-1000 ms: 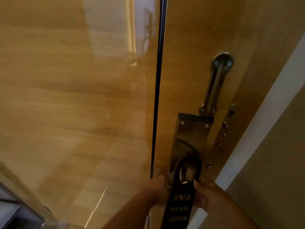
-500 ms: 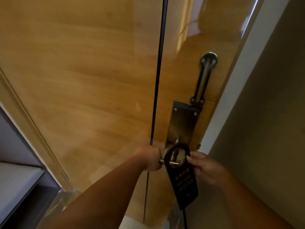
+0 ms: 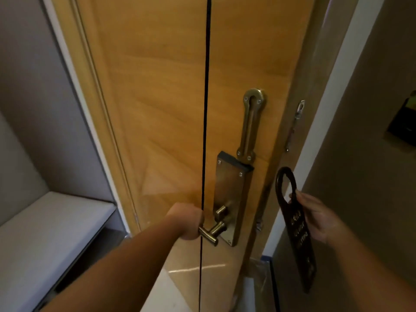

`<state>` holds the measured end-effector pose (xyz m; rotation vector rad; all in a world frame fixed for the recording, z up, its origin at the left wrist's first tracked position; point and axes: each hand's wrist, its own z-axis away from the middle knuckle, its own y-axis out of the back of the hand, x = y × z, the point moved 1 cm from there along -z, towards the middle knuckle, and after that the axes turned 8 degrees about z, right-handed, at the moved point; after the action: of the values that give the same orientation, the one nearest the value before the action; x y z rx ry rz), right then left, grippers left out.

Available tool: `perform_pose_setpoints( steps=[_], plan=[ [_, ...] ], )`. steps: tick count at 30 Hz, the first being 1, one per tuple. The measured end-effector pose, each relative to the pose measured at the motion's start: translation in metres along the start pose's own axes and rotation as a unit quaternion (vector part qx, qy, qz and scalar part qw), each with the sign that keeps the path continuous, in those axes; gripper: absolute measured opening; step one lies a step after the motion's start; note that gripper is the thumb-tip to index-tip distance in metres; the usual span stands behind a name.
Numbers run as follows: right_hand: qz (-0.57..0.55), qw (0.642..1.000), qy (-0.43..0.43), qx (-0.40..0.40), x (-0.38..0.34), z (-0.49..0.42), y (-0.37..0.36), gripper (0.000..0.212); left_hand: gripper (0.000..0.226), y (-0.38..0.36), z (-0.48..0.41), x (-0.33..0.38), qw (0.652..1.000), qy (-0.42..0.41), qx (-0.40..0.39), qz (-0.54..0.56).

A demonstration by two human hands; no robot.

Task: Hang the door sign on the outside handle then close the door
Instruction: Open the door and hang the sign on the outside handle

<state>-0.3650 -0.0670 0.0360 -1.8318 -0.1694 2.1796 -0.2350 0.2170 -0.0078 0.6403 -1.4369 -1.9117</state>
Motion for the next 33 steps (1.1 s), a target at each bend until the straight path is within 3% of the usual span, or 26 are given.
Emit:
perform_pose_setpoints(
  steps=[5,8,12,15,17,19,20,21,24,28,31,33],
  plan=[
    [0.062,0.997,-0.015,-0.045,0.020,-0.006,-0.077,0.025,0.007,-0.014,0.086,-0.035,0.997,0.037,0.022,-0.060],
    [0.061,0.993,-0.027,-0.092,0.041,-0.023,-0.135,0.035,0.042,-0.032,0.132,-0.062,0.993,0.081,0.066,-0.054],
    [0.121,0.978,-0.063,-0.155,0.070,-0.046,-0.204,0.030,0.096,-0.060,0.194,-0.098,0.963,0.210,0.158,0.066],
    [0.179,0.966,-0.074,-0.170,0.094,-0.062,-0.246,0.030,0.098,-0.071,0.241,-0.117,0.893,0.333,0.191,0.235],
    [0.207,0.959,-0.074,-0.177,0.104,-0.072,-0.269,0.028,0.068,-0.075,0.269,-0.131,0.825,0.379,0.228,0.351],
    [0.246,0.948,-0.073,-0.189,0.113,-0.084,-0.289,0.026,0.024,-0.072,0.290,-0.140,0.708,0.410,0.295,0.493],
    [0.270,0.940,-0.073,-0.198,0.118,-0.090,-0.299,0.026,0.013,-0.069,0.299,-0.144,0.648,0.416,0.319,0.552],
    [0.287,0.932,-0.074,-0.209,0.122,-0.095,-0.309,0.027,0.019,-0.065,0.308,-0.147,0.600,0.426,0.329,0.591],
    [0.318,0.907,-0.086,-0.262,0.138,-0.108,-0.347,0.028,0.035,-0.061,0.334,-0.155,0.511,0.464,0.323,0.648],
    [0.356,0.862,-0.099,-0.347,0.157,-0.110,-0.401,0.030,0.035,-0.065,0.376,-0.173,0.450,0.474,0.352,0.670],
    [0.354,0.848,-0.117,-0.376,0.175,-0.109,-0.426,0.032,0.026,-0.066,0.392,-0.182,0.417,0.462,0.360,0.695],
    [0.349,0.842,-0.119,-0.393,0.189,-0.109,-0.435,0.031,0.021,-0.066,0.397,-0.190,0.416,0.461,0.380,0.686]
  ],
)
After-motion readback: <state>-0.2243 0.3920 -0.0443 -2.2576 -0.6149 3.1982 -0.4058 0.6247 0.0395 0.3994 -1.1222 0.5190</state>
